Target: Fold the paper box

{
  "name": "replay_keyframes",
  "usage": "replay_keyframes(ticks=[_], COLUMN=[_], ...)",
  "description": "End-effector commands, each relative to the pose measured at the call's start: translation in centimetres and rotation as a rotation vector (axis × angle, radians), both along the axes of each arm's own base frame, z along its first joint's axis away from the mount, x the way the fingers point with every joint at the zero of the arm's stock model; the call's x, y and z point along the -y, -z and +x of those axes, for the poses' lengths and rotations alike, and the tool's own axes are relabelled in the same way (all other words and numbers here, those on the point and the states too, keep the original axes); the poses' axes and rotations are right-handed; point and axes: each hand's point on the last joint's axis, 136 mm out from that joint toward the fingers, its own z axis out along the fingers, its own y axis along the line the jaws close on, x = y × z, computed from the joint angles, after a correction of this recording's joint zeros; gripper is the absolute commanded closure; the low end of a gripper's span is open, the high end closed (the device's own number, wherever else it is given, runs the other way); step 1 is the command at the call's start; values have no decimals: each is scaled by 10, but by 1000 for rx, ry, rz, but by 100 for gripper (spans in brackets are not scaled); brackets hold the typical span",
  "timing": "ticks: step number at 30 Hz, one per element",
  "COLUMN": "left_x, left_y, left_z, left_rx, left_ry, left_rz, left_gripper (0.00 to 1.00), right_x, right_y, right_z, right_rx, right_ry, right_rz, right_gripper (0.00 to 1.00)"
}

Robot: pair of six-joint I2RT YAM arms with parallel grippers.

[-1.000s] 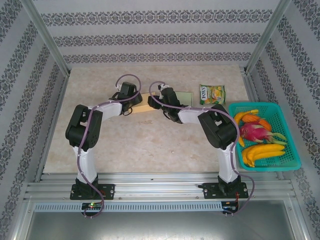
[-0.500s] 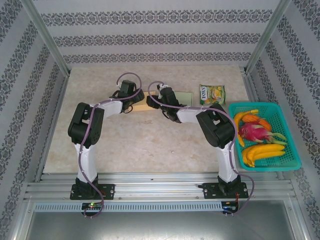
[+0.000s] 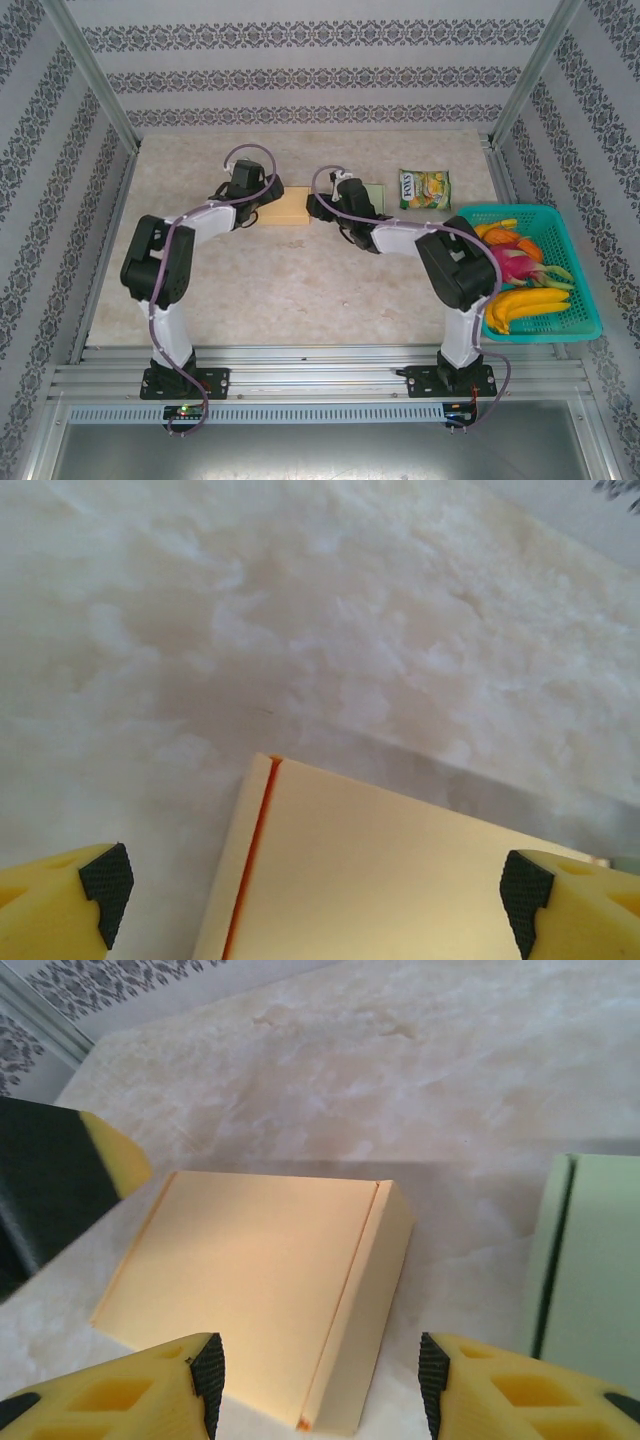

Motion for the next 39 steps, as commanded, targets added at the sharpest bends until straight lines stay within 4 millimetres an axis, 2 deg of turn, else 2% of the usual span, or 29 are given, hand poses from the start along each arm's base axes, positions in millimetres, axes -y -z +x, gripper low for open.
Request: replay_keyframes(ticks=[1, 3, 4, 5, 11, 16, 19, 22, 25, 28, 31, 34, 35, 39], left_x=[-18, -25, -28, -32, -59, -60, -75, -81, -94, -104, -115, -140, -141, -137], left_y=[-43, -55, -60, -69, -94, -105, -102, -98, -88, -69, -47, -19, -17, -16], left_z=[-10, -22, -29, -37, -86, -115, -135, -156, -175, -178, -168, -159, -156, -147], left_rx=[109, 137, 151, 174, 258, 282, 282, 366, 440, 422, 382, 346, 327, 355], left_ry=[-35, -47, -50, -55, -100, -4, -19, 37, 32, 8, -14, -79, -68, -17], left_rz=[36, 52, 58, 60, 129, 211, 293, 401, 530, 549, 487, 433, 414, 402], left_gripper=[3, 3, 3, 3, 0, 0, 0, 0, 0, 0, 0, 0, 0, 0], right_x=[12, 21, 26, 32, 68, 104, 132, 164, 203, 233, 255, 271, 277, 272], right_y=[-26, -32, -35, -37, -53, -71, -80, -84, -73, -47, -27, -3, -1, -5], right_z=[-15, -27, -34, -41, -79, -99, -103, -108, -110, -107, -109, -113, -114, -112], right_rx=[63, 73, 80, 85, 128, 190, 241, 317, 323, 237, 186, 178, 171, 211], right_ry=[1, 4, 8, 15, 62, 125, 184, 263, 365, 395, 438, 456, 478, 433], right_rz=[-9, -19, -28, -40, -117, -232, -385, -556, -665, -630, -629, -545, -529, -500], right_gripper=[43, 37, 11, 2, 2, 2, 2, 2, 2, 2, 2, 2, 2, 2])
